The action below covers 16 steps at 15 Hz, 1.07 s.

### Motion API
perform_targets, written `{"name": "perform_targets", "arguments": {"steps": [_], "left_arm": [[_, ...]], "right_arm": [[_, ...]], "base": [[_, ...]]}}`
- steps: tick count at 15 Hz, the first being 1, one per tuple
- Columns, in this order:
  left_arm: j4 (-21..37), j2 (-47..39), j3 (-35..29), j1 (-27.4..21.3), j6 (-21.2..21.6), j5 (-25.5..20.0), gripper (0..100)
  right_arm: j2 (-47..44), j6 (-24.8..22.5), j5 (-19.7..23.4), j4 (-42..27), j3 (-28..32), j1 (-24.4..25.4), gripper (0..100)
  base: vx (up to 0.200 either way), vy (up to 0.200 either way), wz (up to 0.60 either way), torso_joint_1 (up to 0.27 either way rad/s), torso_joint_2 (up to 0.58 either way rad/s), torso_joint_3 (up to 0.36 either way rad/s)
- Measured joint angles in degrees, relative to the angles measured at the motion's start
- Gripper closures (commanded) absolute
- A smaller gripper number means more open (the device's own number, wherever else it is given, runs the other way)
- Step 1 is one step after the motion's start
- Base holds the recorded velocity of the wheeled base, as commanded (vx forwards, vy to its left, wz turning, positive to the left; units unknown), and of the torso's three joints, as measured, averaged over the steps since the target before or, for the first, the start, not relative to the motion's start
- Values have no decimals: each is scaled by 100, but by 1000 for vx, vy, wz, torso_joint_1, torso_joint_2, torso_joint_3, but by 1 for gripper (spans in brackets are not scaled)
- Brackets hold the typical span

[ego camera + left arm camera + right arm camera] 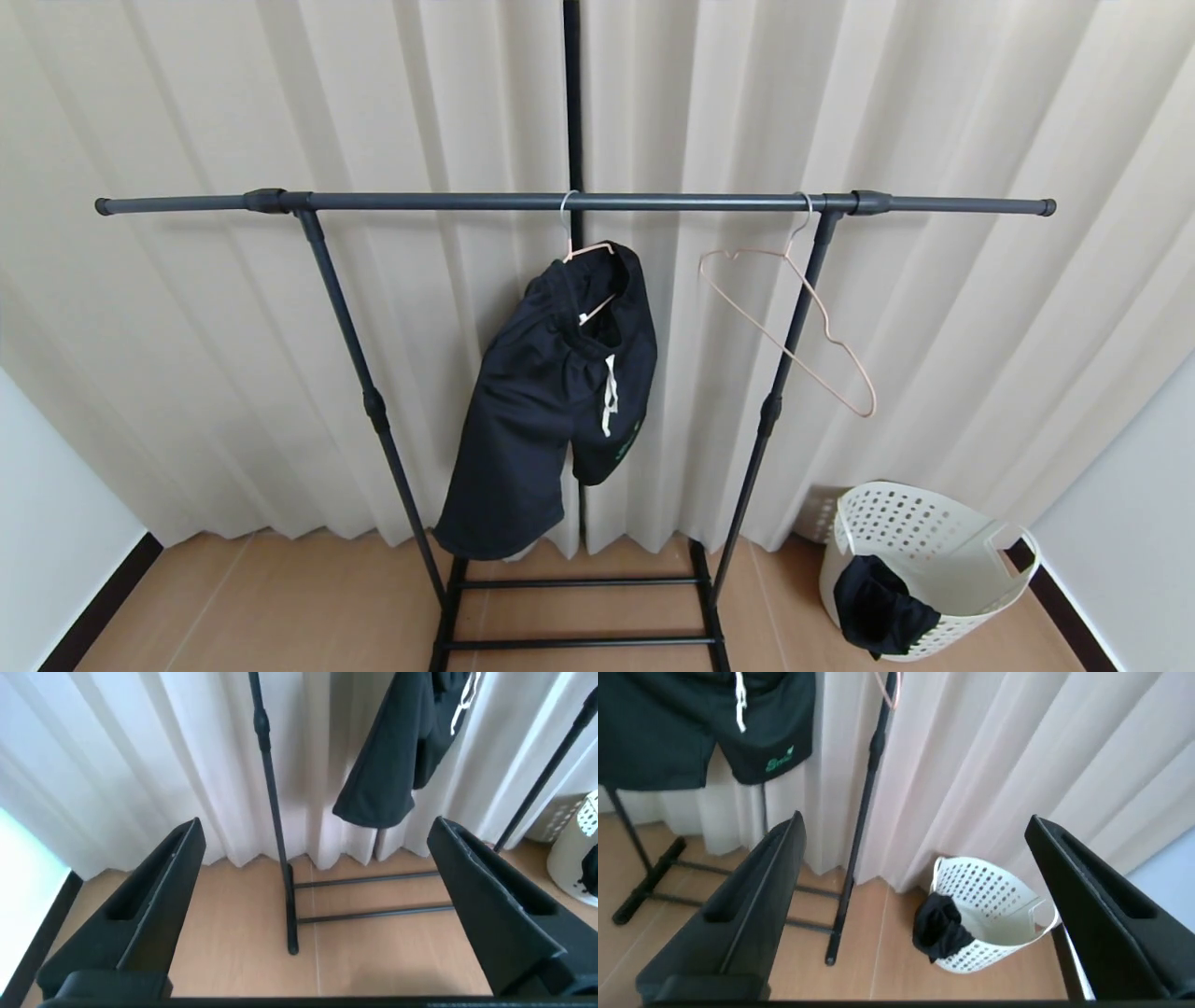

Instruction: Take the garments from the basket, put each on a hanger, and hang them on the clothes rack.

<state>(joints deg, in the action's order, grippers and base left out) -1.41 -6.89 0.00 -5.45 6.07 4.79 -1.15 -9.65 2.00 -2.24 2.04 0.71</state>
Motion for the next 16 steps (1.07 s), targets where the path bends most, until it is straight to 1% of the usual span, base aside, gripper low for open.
{"name": "perform_targets", "arguments": {"steps": [2, 3, 4, 5, 6, 8, 11, 12, 14, 16], "left_arm": [[5, 59, 0, -9, -17, 0, 0], [20, 74, 0, -11, -178, -23, 0], [35, 88, 0, -13, -364, -116, 0], [35, 96, 0, -22, -645, -288, 0], [33, 102, 0, -22, -719, -356, 0], [33, 107, 0, -55, -724, -389, 0], [38, 83, 0, -408, -727, -393, 0], [38, 59, 0, -444, -727, -393, 0], [40, 48, 0, -391, -716, -371, 0], [33, 59, 0, -323, -662, -200, 0]], "right_arm": [[79, 363, -15, 178, -129, -20, 0], [93, 622, 11, 251, -160, -27, 0], [104, 739, 24, 282, -182, -27, 0], [110, 788, 18, 290, -190, -27, 0], [115, 820, 7, 311, -194, -27, 0], [119, 778, 27, 325, -199, -29, 0], [122, 706, 49, 328, -201, -30, 0], [122, 706, 51, 328, -201, -30, 0], [122, 703, 54, 328, -201, -27, 0], [122, 703, 54, 328, -204, -29, 0]], "base": [[0, 0, 0, 0, 0, 0], [0, 0, 0, 0, 0, 0], [0, 0, 0, 0, 0, 0], [0, 0, 0, 0, 0, 0], [0, 0, 0, 0, 0, 0], [0, 0, 0, 0, 0, 0], [0, 0, 0, 0, 0, 0], [0, 0, 0, 0, 0, 0], [0, 0, 0, 0, 0, 0], [0, 0, 0, 0, 0, 0]]}}
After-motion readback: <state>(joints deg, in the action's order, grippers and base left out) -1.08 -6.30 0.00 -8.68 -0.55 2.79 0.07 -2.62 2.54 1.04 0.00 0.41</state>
